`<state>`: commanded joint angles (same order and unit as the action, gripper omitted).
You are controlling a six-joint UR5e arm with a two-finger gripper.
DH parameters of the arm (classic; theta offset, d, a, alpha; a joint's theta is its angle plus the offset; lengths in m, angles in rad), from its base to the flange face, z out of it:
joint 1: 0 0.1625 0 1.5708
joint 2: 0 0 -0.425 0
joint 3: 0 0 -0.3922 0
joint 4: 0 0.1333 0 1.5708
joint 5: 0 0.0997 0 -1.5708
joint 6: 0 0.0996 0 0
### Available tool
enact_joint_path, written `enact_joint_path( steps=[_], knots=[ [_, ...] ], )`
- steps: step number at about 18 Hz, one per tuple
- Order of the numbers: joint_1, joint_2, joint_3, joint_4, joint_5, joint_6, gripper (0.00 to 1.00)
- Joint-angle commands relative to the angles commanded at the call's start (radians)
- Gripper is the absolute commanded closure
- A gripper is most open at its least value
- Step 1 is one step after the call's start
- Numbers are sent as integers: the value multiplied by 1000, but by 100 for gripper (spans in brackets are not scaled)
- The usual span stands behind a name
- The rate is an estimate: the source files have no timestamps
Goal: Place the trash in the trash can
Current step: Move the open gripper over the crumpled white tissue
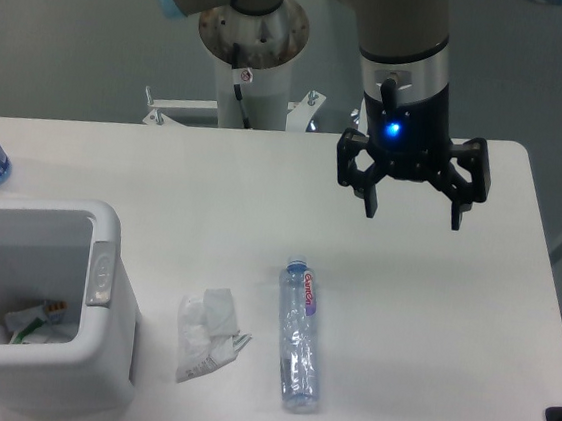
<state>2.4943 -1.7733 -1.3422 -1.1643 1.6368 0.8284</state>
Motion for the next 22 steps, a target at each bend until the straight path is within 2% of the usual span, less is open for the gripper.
enact_joint_path(
  steps=[3,9,14,18,22],
  knots=[
    [0,2,-21,18,-2,-12,0],
    [-11,5,-43,20,-2,-20,0],
    [-31,18,-123,25,-23,-21,0],
    [-60,34,-208,89,-18,-64,0],
    [-107,29,-307,193,-20,-130,0]
  ],
)
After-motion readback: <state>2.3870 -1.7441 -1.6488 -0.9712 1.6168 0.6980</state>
